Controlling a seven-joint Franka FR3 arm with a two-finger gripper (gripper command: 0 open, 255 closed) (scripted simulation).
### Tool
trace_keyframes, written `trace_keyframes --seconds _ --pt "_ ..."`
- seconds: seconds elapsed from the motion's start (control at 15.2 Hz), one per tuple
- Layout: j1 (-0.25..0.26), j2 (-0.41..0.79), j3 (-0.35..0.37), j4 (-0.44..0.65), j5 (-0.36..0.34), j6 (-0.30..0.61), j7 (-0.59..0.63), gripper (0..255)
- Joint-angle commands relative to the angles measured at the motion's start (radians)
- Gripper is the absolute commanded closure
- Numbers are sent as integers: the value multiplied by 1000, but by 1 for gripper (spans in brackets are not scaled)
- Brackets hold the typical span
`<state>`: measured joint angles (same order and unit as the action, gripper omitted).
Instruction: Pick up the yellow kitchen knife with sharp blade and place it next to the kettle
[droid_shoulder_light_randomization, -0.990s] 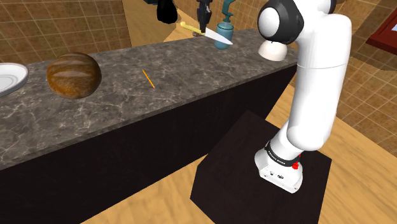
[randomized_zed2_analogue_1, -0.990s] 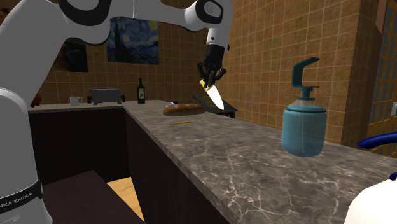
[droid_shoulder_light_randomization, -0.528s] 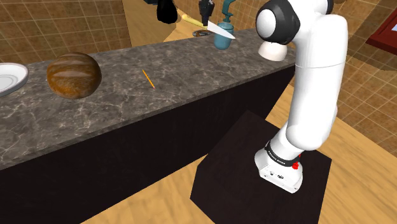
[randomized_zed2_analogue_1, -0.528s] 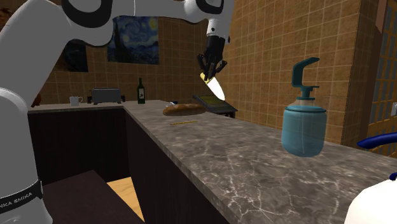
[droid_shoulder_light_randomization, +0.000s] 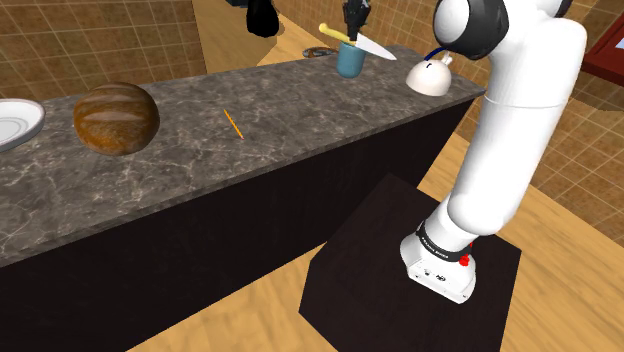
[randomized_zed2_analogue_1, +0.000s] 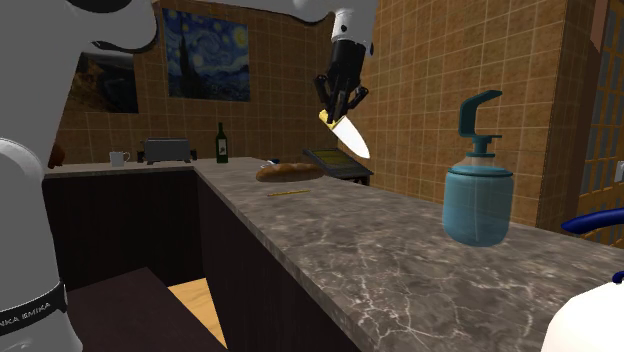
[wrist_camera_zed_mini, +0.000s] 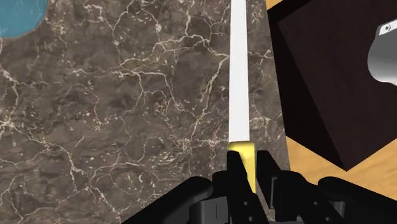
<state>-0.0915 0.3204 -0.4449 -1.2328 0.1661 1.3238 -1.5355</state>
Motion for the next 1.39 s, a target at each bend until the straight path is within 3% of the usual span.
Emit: trace_keyframes --seconds 0.0,0.66,1.32 --pt "-13 -41 -15 -62 -21 21 -39 255" --pt "-122 -125 -97 -179 -85 54 -246 255" --pt "-274 -88 -187 -149 -96 55 -487 255"
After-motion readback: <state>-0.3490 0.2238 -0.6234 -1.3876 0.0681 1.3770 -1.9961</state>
